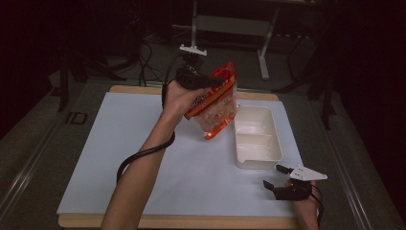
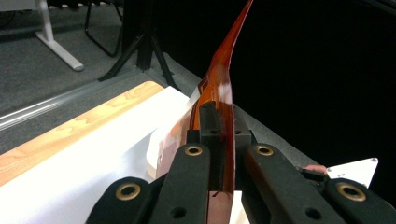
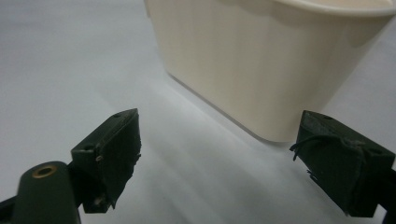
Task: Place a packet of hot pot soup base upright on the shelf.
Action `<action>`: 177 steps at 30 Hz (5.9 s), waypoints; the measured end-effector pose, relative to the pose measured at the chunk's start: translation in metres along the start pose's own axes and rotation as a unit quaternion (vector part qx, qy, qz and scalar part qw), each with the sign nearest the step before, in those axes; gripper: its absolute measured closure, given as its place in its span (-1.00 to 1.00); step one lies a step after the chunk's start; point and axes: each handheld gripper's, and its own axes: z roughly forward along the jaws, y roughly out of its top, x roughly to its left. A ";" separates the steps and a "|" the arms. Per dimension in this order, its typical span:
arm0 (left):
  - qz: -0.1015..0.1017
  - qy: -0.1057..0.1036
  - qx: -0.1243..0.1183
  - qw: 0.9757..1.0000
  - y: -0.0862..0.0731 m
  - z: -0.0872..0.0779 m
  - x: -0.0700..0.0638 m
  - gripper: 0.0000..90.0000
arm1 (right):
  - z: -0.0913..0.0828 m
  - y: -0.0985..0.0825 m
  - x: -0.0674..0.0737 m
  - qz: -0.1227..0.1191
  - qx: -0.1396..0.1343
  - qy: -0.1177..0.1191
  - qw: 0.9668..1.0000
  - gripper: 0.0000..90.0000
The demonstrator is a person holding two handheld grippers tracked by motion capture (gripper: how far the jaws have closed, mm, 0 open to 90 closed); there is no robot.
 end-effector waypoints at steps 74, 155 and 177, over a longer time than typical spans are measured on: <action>0.011 -0.028 0.002 1.000 0.043 0.083 -0.019 1.00 | -0.003 -0.001 0.000 0.003 -0.010 -0.002 1.000 -0.69; 0.017 0.074 0.123 0.990 0.005 0.235 -0.029 1.00 | -0.007 -0.003 -0.001 0.010 -0.024 0.005 1.000 -0.69; 0.003 0.062 0.079 0.995 0.021 0.197 -0.036 0.27 | -0.006 -0.003 0.000 0.009 -0.016 0.007 1.000 -0.69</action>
